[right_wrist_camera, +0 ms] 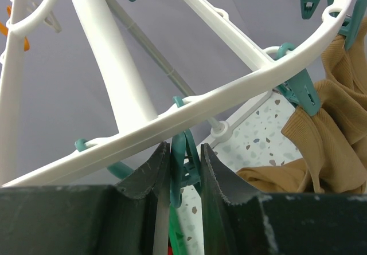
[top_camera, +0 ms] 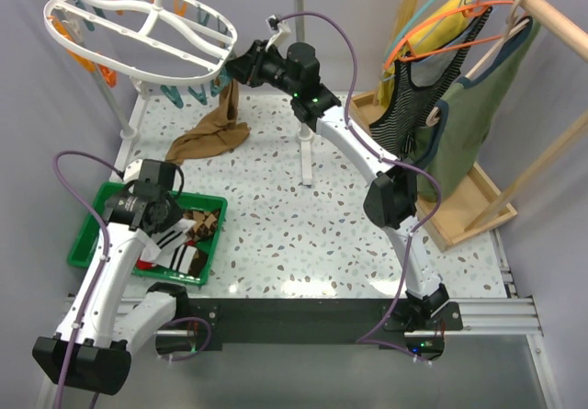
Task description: Remove the socks clipped to the hanger
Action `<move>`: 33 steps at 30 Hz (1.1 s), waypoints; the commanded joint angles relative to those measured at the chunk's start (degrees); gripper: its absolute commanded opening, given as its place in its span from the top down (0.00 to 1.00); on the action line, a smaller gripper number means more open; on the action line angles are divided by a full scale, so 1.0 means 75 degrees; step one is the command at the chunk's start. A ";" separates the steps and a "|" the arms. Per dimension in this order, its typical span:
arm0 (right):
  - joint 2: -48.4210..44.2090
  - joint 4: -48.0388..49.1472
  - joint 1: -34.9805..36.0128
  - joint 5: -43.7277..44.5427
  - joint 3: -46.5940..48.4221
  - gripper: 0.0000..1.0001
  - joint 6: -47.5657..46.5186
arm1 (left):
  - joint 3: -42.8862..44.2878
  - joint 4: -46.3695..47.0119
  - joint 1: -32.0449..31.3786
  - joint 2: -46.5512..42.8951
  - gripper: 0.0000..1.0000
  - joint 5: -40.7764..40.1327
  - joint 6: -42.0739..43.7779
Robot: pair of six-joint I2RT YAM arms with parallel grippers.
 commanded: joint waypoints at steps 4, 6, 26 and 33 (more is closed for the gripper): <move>-0.0398 -0.0714 0.0021 0.0133 -0.0100 0.79 -0.0034 | 0.0324 0.0175 0.0054 -0.0088 0.28 -0.0536 0.0318; -0.0468 -0.0982 0.0021 0.0227 -0.0159 0.59 -0.0103 | 0.0558 0.0047 0.0054 0.0064 0.17 -0.0395 0.0377; -0.3936 -0.3316 0.0033 0.0919 -0.4386 0.01 -0.0854 | -0.1091 0.4473 -0.0051 -0.1505 0.00 0.4713 0.0378; -0.6056 -0.2094 0.0033 -0.0238 -0.7701 0.01 0.0161 | -0.2390 0.8358 -0.1702 -0.1329 0.00 0.5511 -0.0220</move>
